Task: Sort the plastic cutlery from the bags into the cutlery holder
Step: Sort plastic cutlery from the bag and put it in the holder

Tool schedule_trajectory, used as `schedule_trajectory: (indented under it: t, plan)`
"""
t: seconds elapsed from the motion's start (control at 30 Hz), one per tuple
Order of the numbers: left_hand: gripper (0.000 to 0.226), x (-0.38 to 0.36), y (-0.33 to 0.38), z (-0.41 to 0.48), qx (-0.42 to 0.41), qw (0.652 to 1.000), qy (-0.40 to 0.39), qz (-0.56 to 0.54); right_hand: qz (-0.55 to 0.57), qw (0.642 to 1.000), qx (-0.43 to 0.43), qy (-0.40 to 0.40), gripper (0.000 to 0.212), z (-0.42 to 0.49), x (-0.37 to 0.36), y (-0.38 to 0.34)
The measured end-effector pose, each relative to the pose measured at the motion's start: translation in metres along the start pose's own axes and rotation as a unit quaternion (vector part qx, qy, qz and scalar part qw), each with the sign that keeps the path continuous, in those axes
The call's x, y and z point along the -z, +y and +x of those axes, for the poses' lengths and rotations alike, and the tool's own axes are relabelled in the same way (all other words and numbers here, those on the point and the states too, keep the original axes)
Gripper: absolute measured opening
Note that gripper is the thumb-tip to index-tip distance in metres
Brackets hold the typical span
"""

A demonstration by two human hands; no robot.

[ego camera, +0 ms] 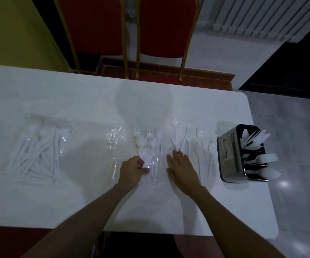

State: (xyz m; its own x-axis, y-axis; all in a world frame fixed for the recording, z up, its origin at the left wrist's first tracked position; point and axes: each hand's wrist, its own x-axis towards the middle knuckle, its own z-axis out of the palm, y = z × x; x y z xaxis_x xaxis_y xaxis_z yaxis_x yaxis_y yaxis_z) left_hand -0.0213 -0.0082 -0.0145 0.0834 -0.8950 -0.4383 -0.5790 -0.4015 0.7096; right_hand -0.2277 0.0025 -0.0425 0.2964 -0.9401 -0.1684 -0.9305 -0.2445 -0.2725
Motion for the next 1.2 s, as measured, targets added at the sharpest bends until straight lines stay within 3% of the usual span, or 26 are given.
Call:
schedule_trajectory:
  t: [0.1, 0.17, 0.23, 0.3, 0.4, 0.47, 0.53, 0.73, 1.03, 1.13, 1.2]
  plan:
    - [0.026, -0.007, 0.003, -0.002, -0.01, 1.0, -0.001, -0.028, 0.024, 0.995, -0.036, 0.088, 0.016, 0.01, 0.006, -0.012]
    - [0.023, -0.011, 0.004, -0.003, -0.019, 0.999, -0.012, -0.038, 0.119, 0.985, -0.112, 0.06, 0.023, 0.019, 0.007, -0.026]
    - [0.017, -0.012, 0.005, -0.005, -0.03, 0.999, -0.022, -0.034, 0.224, 0.951, -0.211, 0.031, 0.034, 0.029, 0.005, -0.034]
    - [0.02, -0.011, 0.003, -0.005, -0.051, 0.999, 0.002, -0.007, 0.255, 0.931, -0.258, 0.034, 0.04, 0.035, 0.007, -0.039]
    - [0.02, -0.005, -0.001, -0.002, -0.018, 0.994, 0.111, 0.006, 0.25, 0.931, -0.264, 0.007, 0.053, 0.041, 0.015, -0.048]
    - [0.028, -0.002, -0.002, 0.001, 0.027, 0.989, 0.142, 0.003, 0.249, 0.931, -0.266, -0.018, 0.056, 0.045, 0.016, -0.052]
    - [0.034, -0.001, -0.002, 0.005, 0.063, 0.991, 0.113, 0.017, 0.248, 0.93, -0.27, -0.021, 0.047, 0.046, 0.013, -0.052]
    - [0.006, 0.008, -0.009, 0.013, 0.079, 0.994, 0.081, 0.011, 0.261, 0.921, -0.286, 0.052, 0.007, 0.037, 0.016, -0.033]
    - [0.017, 0.016, -0.023, 0.01, 0.072, 0.993, 0.089, -0.029, 0.279, 0.879, -0.369, 0.116, 0.02, 0.03, 0.018, -0.019]
    - [0.029, 0.015, -0.019, 0.008, 0.068, 0.992, 0.103, -0.031, 0.199, 0.902, -0.345, 0.166, 0.027, 0.031, 0.02, -0.025]
    - [0.033, 0.013, -0.017, 0.008, 0.065, 0.991, 0.114, -0.02, 0.159, 0.928, -0.293, 0.165, 0.019, 0.032, 0.02, -0.032]
